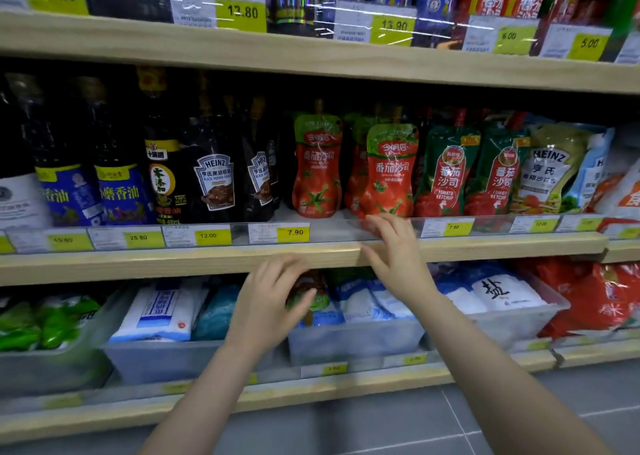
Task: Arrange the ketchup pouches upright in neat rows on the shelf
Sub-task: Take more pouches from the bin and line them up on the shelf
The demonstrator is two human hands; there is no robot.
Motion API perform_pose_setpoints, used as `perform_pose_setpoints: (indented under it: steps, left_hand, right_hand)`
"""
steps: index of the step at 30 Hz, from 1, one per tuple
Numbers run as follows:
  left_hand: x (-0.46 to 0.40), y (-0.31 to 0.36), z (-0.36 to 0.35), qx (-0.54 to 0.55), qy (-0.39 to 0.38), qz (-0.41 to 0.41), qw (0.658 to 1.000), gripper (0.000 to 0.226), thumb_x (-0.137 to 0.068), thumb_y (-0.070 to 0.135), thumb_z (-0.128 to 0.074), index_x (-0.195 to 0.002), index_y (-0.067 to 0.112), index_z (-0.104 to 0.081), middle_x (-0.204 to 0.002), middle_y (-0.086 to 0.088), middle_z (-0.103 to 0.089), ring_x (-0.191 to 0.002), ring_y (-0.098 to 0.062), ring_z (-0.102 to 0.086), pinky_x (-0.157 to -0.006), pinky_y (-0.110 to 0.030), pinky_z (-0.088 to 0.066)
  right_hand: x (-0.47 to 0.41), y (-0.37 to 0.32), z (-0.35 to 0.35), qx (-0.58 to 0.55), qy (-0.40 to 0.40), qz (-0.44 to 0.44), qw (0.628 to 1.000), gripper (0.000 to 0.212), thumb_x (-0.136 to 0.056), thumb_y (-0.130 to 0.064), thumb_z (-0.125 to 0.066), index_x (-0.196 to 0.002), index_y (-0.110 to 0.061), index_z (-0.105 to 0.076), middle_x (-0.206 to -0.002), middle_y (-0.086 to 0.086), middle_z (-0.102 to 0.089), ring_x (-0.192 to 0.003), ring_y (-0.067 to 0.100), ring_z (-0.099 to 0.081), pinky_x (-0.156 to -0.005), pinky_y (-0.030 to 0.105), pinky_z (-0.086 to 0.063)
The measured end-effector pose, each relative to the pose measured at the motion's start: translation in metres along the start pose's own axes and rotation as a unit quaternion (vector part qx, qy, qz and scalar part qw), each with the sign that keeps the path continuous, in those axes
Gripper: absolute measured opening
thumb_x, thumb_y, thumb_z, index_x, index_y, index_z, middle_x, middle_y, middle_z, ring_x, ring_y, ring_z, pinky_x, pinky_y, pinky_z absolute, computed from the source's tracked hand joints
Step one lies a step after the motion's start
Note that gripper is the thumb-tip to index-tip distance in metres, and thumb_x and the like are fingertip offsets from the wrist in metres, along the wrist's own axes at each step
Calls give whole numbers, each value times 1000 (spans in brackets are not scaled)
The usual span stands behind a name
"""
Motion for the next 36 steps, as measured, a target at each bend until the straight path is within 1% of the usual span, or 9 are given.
perform_pose_setpoints:
  steps: [4, 8, 12, 15, 18, 23, 28, 31, 36]
  left_hand:
    - [50, -1, -39, 3, -103, 3, 995, 23, -80, 27, -66, -97, 13, -65, -101, -4, -62, -98, -17, -52, -79, -35, -51]
    - [78, -16, -79, -73, -183, 34, 980, 42, -74, 32, -72, -112, 18, -63, -113, -4, -62, -106, -24, -60, -100, -49, -42]
    - [107, -48, -80, -162, -178, 68, 968, 53, -80, 48, -45, -118, 15, -62, -119, -7, -62, -114, -25, -58, -105, -54, -24]
    - [125, -67, -71, -199, -172, 86, 961, 57, -80, 50, -45, -120, 13, -61, -120, -9, -62, -117, -26, -55, -104, -51, -28]
    - [130, -69, -70, -203, -159, 86, 962, 55, -73, 46, -64, -118, 16, -57, -121, -7, -61, -121, -24, -44, -102, -46, -28]
    - [130, -66, -70, -202, -140, 100, 964, 58, -67, 47, -71, -114, 18, -53, -121, -6, -59, -123, -24, -41, -101, -44, -28]
    - [132, -67, -72, -206, -144, 106, 962, 56, -68, 50, -68, -113, 19, -54, -123, -6, -58, -124, -24, -40, -100, -43, -27]
    - [132, -67, -72, -201, -151, 115, 961, 56, -67, 50, -69, -113, 18, -58, -122, -6, -58, -124, -24, -40, -101, -44, -27]
    - [130, -62, -68, -201, -153, 126, 959, 58, -71, 53, -63, -114, 15, -60, -121, -8, -59, -124, -25, -44, -102, -45, -28]
  right_hand:
    - [3, 0, -2, -16, -19, -15, 1000, 48, -86, -17, -60, -132, -9, -46, -134, 9, -44, -128, 25, -36, -112, 45, -24]
    - [22, -5, -9, -55, -6, 5, 998, 48, -88, -13, -58, -134, -8, -44, -143, 6, -38, -136, 21, -29, -115, 35, -22]
    - [89, -17, -56, -93, -18, 38, 995, 37, -86, -13, -57, -123, -10, -53, -131, 3, -47, -126, 12, -38, -108, 19, -26]
    - [113, -10, -103, -85, -81, 14, 993, 23, -84, -18, -60, -105, -9, -60, -108, 8, -57, -104, 21, -51, -92, 31, -40]
    - [97, 1, -130, -50, -91, -69, 992, 18, -83, -29, -64, -86, -12, -58, -89, 5, -56, -87, 26, -54, -77, 37, -41]
    - [78, 8, -172, 87, -153, -161, 971, 43, -80, -54, -56, -78, -11, -62, -87, 9, -64, -88, 29, -58, -76, 36, -34]
    - [72, 22, -189, 37, -224, -228, 947, 35, -77, -44, -57, -59, -14, -55, -71, 9, -64, -82, 30, -58, -82, 35, -33]
    - [70, 20, -167, 7, -182, -225, 957, 40, -77, -36, -58, -46, -17, -42, -54, 6, -50, -70, 32, -51, -74, 34, -30]
    - [83, 29, -113, -97, -61, -220, 969, 26, -69, -18, -70, -51, -9, -55, -60, 10, -55, -67, 34, -55, -69, 36, -39]
Point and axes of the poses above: each hand's wrist, its own x-axis away from the middle knuckle, its own z-axis out of the back of the hand, y = z × x, the point moved 10 cm from there along -x, towards the middle knuckle
